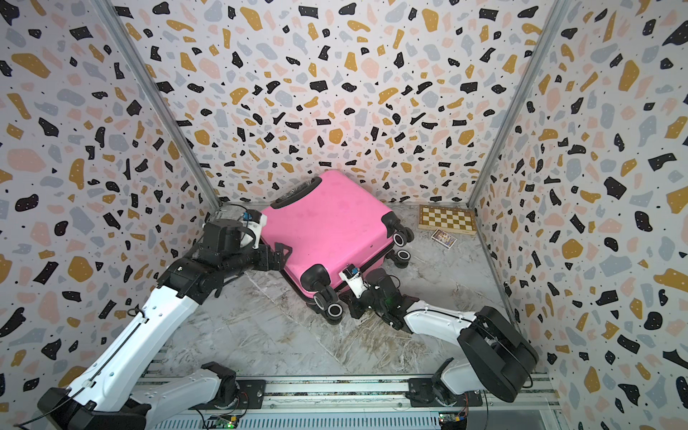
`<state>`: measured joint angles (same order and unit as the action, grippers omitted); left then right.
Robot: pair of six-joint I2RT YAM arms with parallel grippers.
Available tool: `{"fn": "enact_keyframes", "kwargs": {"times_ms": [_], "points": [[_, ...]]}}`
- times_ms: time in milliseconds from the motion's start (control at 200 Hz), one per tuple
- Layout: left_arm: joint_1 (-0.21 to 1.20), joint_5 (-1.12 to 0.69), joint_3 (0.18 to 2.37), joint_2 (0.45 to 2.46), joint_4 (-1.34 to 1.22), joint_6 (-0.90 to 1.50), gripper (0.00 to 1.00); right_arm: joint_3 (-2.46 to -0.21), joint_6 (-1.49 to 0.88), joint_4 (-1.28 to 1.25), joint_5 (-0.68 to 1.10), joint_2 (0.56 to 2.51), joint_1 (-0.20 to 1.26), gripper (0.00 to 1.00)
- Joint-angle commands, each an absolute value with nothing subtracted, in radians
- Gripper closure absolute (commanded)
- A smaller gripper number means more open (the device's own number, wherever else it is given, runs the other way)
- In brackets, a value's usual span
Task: Close the suitcase zippers
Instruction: Adjust the suitcase at the center of the board.
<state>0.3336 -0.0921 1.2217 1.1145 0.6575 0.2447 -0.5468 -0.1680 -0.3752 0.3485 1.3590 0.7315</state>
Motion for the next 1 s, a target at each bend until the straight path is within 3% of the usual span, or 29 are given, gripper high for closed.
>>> {"fn": "enact_keyframes", "kwargs": {"times_ms": [0,295,536,711,996], "points": [[0.257,-0.069,1.281,1.178,0.707,0.164,0.0,-0.529,-0.191,-0.388,0.339,1.292,0.689,1.0],[0.13,-0.161,1.453,1.424,0.65,0.09,0.0,-0.48,-0.211,-0.308,0.187,1.214,0.635,1.0],[0.077,-0.31,1.736,1.727,0.633,0.053,0.09,-0.473,-0.172,-0.293,0.24,1.209,0.634,1.0],[0.058,-0.392,1.969,1.971,0.622,0.064,0.29,-0.48,-0.16,-0.265,0.231,1.198,0.634,1.0],[0.057,-0.476,2.355,2.311,0.774,-0.032,0.34,-0.506,-0.164,-0.213,0.208,1.182,0.635,1.0]]}}
